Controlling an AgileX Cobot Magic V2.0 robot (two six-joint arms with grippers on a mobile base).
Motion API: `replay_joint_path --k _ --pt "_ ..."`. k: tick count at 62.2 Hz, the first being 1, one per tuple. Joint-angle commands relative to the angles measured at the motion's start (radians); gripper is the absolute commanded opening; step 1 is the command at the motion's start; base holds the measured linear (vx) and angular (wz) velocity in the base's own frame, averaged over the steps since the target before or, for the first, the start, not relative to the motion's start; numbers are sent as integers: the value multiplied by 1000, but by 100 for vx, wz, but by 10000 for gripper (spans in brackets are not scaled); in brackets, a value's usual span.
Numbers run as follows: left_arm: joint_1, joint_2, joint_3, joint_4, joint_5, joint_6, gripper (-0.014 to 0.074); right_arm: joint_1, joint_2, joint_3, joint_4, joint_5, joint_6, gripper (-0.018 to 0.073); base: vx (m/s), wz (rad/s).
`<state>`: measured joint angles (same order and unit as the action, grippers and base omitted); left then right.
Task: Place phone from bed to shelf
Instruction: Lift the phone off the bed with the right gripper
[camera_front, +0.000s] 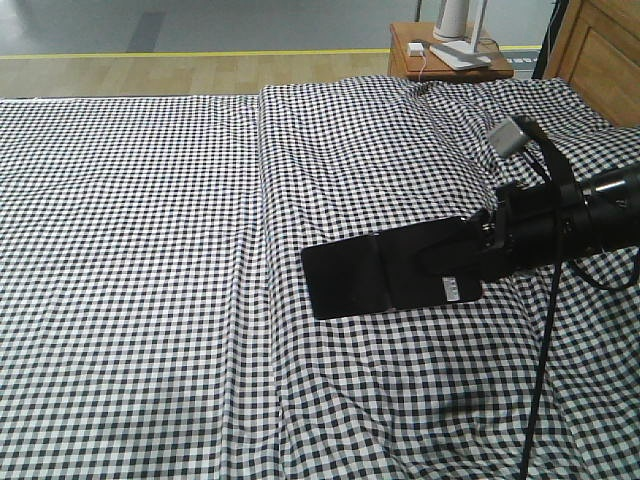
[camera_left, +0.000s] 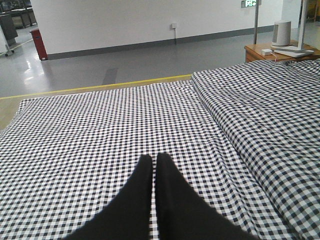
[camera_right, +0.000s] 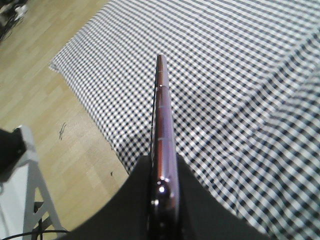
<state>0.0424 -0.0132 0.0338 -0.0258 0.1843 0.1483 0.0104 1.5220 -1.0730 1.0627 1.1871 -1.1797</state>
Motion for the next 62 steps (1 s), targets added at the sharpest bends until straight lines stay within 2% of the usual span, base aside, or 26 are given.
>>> replay_joint_path --k 1,17,27,62 --pt "-4 -13 -21 -9 -72 -6 1 52 -94 -22 74 101 21 -3 0 0" --pt "-4 -13 -21 -9 -72 -6 1 189 -199 -22 73 101 76 -3 0 0" --pt "-4 -13 -21 -9 -72 -6 1 242 -246 -22 73 100 76 -3 0 0" --pt "-4 -13 -21 -9 -72 -6 1 255 -274 -22 74 100 76 -2 0 0"
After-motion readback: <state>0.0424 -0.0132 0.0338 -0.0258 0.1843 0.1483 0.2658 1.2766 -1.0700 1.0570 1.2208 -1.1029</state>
